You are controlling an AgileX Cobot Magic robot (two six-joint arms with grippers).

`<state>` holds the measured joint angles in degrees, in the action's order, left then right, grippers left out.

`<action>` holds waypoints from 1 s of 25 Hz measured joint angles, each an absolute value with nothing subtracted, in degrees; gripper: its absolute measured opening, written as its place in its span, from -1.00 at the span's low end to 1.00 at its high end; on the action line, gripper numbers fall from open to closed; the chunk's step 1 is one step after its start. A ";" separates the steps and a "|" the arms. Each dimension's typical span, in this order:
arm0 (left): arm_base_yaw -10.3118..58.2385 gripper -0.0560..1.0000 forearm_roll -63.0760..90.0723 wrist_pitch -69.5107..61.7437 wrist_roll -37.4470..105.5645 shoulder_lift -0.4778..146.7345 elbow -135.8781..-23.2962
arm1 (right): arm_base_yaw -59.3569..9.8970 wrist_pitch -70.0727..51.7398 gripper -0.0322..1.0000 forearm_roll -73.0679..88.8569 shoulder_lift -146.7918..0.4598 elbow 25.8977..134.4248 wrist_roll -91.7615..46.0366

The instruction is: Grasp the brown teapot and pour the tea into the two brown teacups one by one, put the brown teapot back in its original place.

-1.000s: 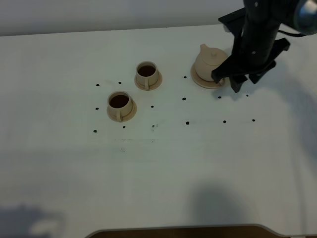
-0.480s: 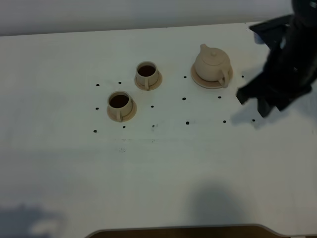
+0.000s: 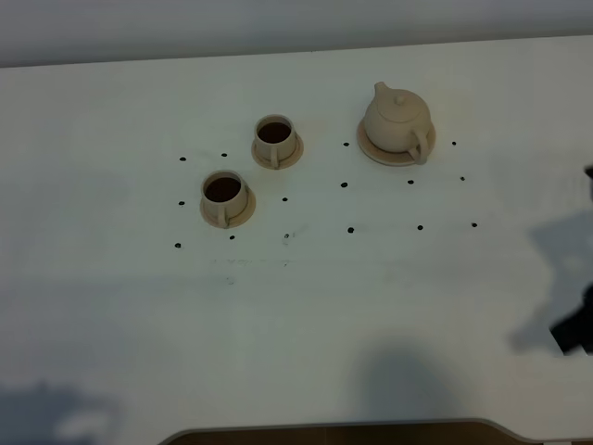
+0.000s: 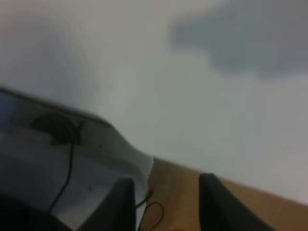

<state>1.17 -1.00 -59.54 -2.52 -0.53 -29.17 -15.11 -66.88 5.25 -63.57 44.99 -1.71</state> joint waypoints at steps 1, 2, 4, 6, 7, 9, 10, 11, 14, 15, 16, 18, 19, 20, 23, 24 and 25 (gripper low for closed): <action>1.17 -0.02 -1.00 -59.54 -2.52 -0.53 -29.17 | -15.11 -66.48 -0.29 5.25 -60.68 42.41 -1.71; 1.17 -0.02 -1.00 -59.54 -2.52 -0.53 -29.17 | -15.11 -66.18 -0.29 5.25 -58.62 40.69 -1.71; 1.17 -0.02 -1.00 -59.54 -2.52 -0.53 -29.17 | -15.11 -65.30 -0.29 5.25 -53.72 37.18 -1.71; 1.17 -0.02 -1.00 -59.54 -2.52 -0.53 -29.17 | -15.11 -63.95 -0.29 5.25 -49.36 34.09 -1.71; 1.17 -0.02 -1.00 -59.54 -2.52 -0.53 -29.17 | -15.11 -63.25 -0.29 5.25 -47.46 32.63 -1.71; 1.17 -0.02 -1.00 -59.54 -2.52 -0.53 -29.17 | -15.11 -62.20 -0.29 5.73 -43.11 30.09 -1.71; 1.17 -0.02 -1.00 -59.54 -2.52 -0.53 -29.17 | -15.11 -62.04 -0.29 6.02 -41.46 29.26 -1.71; 1.17 -0.02 -1.00 -59.54 -2.52 -0.53 -29.17 | -15.11 -62.04 -0.29 6.30 -39.76 28.66 -1.71; 1.17 -0.02 -1.00 -59.54 -2.52 -0.53 -29.17 | -15.11 -61.72 -0.29 6.61 -35.84 28.44 -1.71; 1.17 -0.02 -1.00 -59.54 -2.52 -0.53 -29.17 | -15.11 -61.67 -0.29 6.67 -34.78 28.44 -1.71; 1.17 -0.02 -1.00 -59.54 -2.52 -0.53 -29.17 | -15.11 -61.60 -0.30 6.72 -33.82 28.44 -1.71; 1.17 -0.02 -1.00 -59.54 -2.52 -0.53 -29.17 | -15.11 -61.49 -0.30 6.72 -32.34 28.44 -1.71; 1.17 -0.02 -1.00 -59.54 -2.52 -0.53 -29.17 | -15.11 -61.49 -0.30 6.72 -31.60 28.44 -1.71; 1.17 -0.02 -1.00 -59.54 -2.52 -0.53 -29.17 | -15.11 -61.49 -0.30 6.72 -30.86 28.44 -1.67; 1.17 -0.02 -1.00 -59.54 -2.52 -0.53 -29.17 | -14.86 -61.41 -0.30 6.67 -27.97 28.44 -1.40; 1.17 -0.02 -1.00 -59.54 -2.52 -0.53 -29.17 | -14.44 -61.41 -0.30 6.62 -26.77 28.44 -1.36; 1.17 -0.02 -1.00 -59.54 -2.52 -0.53 -29.17 | -13.88 -61.41 -0.30 6.53 -25.82 28.44 -1.25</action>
